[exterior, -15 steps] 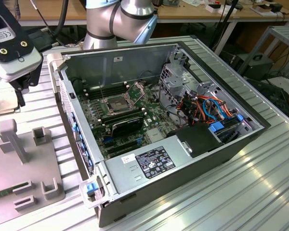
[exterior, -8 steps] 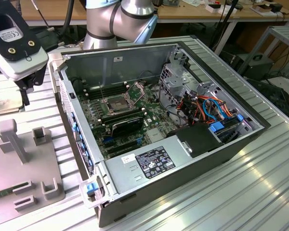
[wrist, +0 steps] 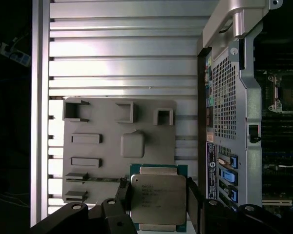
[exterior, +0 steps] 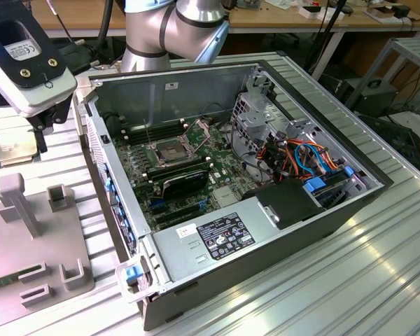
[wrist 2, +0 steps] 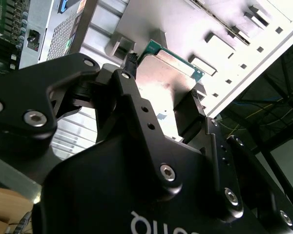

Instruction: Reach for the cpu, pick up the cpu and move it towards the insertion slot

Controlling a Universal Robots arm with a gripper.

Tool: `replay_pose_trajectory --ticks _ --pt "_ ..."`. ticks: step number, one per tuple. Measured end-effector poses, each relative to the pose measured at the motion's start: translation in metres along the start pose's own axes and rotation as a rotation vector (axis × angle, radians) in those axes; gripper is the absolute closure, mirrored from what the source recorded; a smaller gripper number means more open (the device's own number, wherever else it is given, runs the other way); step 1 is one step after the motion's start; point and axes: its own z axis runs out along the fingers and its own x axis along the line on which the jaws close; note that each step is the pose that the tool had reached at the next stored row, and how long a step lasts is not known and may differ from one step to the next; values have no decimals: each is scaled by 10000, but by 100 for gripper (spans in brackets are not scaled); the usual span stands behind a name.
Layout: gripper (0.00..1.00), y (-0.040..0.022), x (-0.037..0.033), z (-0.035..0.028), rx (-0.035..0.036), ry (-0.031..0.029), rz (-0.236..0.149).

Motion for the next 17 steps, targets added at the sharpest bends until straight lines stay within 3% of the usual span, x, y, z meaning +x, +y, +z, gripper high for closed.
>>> replay_pose_trajectory --ticks 11,17 --pt "45 0 -24 -1 1 0 -2" --pt "45 0 -171 -6 0 0 -1"
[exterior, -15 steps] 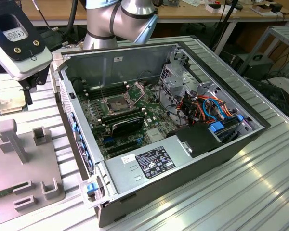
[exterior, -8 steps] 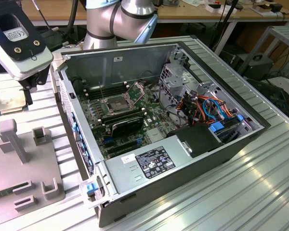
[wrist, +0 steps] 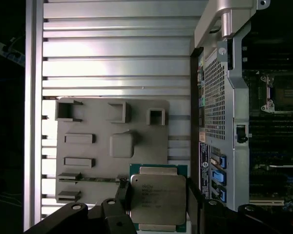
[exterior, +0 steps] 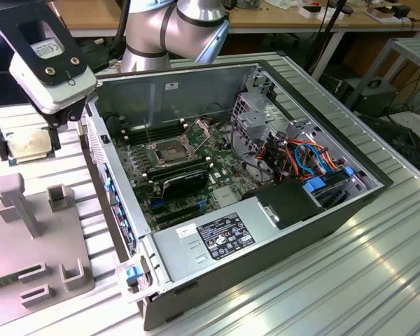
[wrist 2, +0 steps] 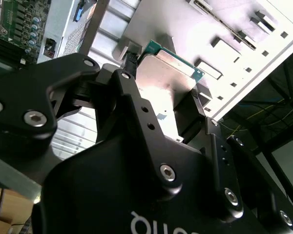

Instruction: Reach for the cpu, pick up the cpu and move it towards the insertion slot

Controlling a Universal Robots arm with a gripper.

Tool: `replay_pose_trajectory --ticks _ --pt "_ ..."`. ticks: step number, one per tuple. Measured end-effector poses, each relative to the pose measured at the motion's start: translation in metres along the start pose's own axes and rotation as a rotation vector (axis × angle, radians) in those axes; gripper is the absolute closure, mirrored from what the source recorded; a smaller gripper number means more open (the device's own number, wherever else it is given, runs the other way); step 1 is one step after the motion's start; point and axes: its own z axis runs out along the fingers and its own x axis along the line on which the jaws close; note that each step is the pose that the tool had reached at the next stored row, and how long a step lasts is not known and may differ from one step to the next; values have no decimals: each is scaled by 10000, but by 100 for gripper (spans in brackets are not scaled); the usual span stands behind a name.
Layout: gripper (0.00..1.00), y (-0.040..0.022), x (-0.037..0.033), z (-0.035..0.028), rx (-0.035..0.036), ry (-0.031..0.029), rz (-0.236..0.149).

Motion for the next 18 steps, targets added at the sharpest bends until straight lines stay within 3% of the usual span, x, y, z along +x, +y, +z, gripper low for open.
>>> replay_pose_trajectory --ticks 6,18 --pt "45 0 -231 -8 0 0 1" --pt "45 -1 -825 -25 0 1 0"
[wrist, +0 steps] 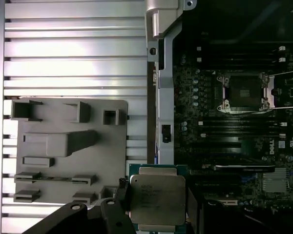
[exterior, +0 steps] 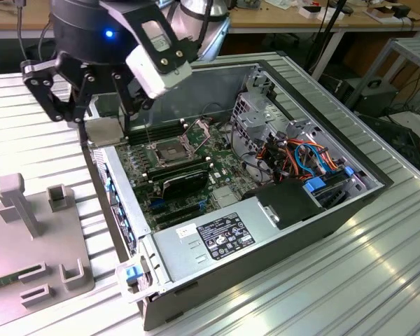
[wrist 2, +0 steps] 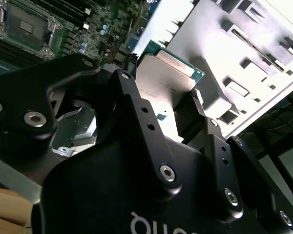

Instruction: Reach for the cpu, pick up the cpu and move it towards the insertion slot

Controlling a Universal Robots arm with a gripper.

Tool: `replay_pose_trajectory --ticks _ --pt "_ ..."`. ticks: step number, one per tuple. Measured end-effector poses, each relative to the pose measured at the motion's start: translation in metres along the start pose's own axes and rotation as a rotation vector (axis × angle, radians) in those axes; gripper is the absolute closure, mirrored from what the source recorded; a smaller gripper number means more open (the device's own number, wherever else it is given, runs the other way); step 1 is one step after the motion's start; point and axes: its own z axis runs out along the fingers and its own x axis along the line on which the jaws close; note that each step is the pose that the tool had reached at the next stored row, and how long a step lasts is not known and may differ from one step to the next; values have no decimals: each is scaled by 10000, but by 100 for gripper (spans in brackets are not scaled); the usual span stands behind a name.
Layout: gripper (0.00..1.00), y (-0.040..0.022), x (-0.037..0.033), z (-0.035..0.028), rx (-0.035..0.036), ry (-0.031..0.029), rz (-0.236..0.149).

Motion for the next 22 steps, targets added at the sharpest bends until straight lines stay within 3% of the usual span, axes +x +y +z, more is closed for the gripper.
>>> replay_pose_trajectory --ticks 4,10,15,22 --pt "45 0 -236 -5 1 4 1" --pt "45 -1 -525 -9 0 17 1" --pt "45 -1 -844 -15 0 24 1" --pt "45 -1 -1184 -22 0 24 1"
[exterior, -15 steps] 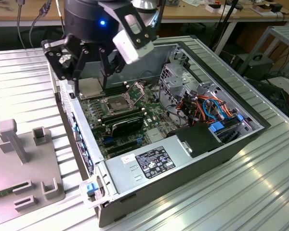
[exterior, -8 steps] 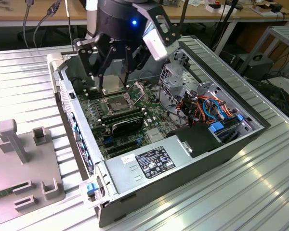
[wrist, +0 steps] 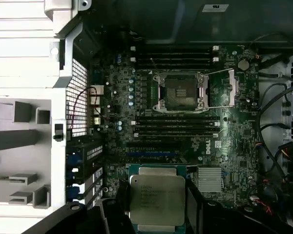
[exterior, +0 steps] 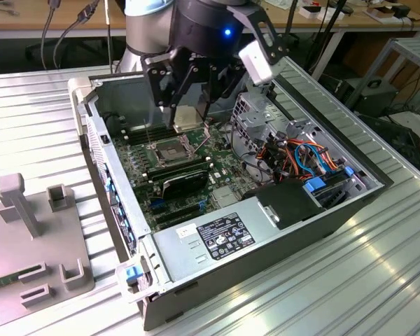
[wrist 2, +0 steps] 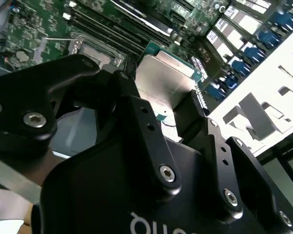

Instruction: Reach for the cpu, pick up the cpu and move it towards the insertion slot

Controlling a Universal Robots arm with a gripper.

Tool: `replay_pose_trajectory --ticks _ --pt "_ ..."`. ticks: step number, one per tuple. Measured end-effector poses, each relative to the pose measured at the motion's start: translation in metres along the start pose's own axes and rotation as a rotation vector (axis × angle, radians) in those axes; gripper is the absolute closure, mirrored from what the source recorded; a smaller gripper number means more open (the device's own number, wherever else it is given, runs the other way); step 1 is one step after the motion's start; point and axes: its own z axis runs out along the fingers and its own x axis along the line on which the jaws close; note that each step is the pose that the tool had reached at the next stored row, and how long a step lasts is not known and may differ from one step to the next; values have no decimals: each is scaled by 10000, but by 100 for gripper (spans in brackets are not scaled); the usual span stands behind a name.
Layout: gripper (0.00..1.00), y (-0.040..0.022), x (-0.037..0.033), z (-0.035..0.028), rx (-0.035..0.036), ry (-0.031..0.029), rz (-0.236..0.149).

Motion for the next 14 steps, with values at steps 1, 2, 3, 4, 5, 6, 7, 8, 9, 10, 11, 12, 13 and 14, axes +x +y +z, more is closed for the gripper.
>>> replay_pose_trajectory --ticks 1,2,3,4,5,6,7,8,9,10,11,12,13,14 --pt "45 0 -44 -1 0 0 0" --pt "45 0 -108 -2 1 0 2" --pt "45 0 -153 -3 0 0 0" --pt "45 0 -212 -5 1 0 1" --pt "45 0 -258 -6 1 1 2" --pt "45 -1 -300 -6 1 0 0" --pt "45 -1 -310 -7 1 1 -1" --pt "45 -1 -310 -6 1 0 0" --pt "45 -1 -310 -6 0 0 1" --pt "45 -1 -310 -6 0 0 1" --pt "45 -1 -313 -6 0 0 1" --pt "45 -1 -315 -6 1 0 1" --pt "45 -1 -315 -6 0 0 1" --pt "45 -1 -315 -6 0 0 1"
